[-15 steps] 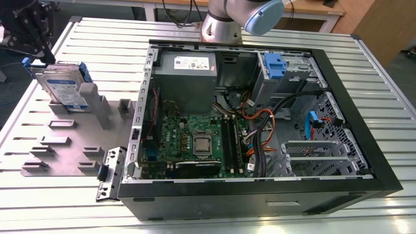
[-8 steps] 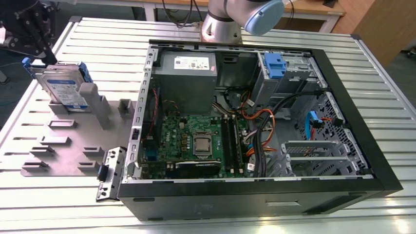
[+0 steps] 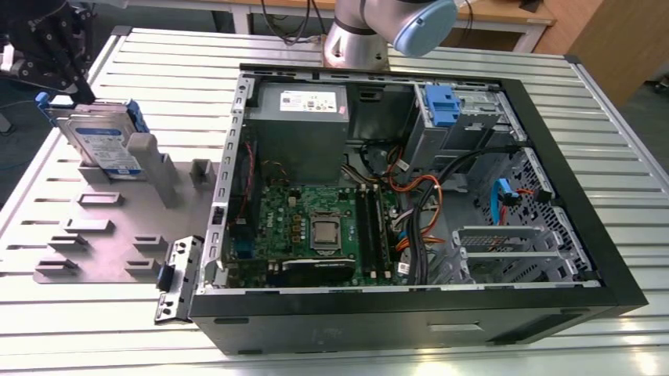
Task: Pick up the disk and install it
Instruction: 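Pick up the disk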
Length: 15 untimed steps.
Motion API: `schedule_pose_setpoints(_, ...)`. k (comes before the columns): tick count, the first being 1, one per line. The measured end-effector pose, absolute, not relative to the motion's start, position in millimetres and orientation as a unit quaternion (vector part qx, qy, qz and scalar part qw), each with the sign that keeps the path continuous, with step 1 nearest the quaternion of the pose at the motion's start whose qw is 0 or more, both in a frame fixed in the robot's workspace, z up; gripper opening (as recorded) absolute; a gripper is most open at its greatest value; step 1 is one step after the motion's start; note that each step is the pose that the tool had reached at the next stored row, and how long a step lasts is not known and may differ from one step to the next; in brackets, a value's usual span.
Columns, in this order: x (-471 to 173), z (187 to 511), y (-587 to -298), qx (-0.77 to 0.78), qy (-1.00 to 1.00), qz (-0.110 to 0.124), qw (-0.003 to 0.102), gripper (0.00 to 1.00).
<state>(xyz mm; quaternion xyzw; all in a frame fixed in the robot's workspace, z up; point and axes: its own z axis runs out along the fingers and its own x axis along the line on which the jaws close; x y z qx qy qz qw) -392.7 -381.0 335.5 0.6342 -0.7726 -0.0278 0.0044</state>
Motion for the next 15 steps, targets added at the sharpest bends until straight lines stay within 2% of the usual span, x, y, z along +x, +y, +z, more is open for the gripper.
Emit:
schedule_pose_setpoints(8, -392.4, 335.4, -381.0, 0.634, -0.773, -0.028, 0.004, 0.11)
schedule_pose_setpoints(9, -392.4, 335.5, -381.0, 0.634, -0.773, -0.028, 0.004, 0.17)
schedule_pose_setpoints(10, -392.4, 335.4, -381.0, 0.634, -0.773, -0.028, 0.004, 0.17)
schedule_pose_setpoints(13, -392.3, 335.4, -381.0, 0.634, -0.773, -0.028, 0.004, 0.35)
schedule_pose_setpoints(14, -392.3, 335.4, -381.0, 0.634, -0.773, -0.028, 0.004, 0.35)
schedule_pose_setpoints(15, -392.3, 335.4, -381.0, 0.634, -0.773, -0.028, 0.004, 0.41)
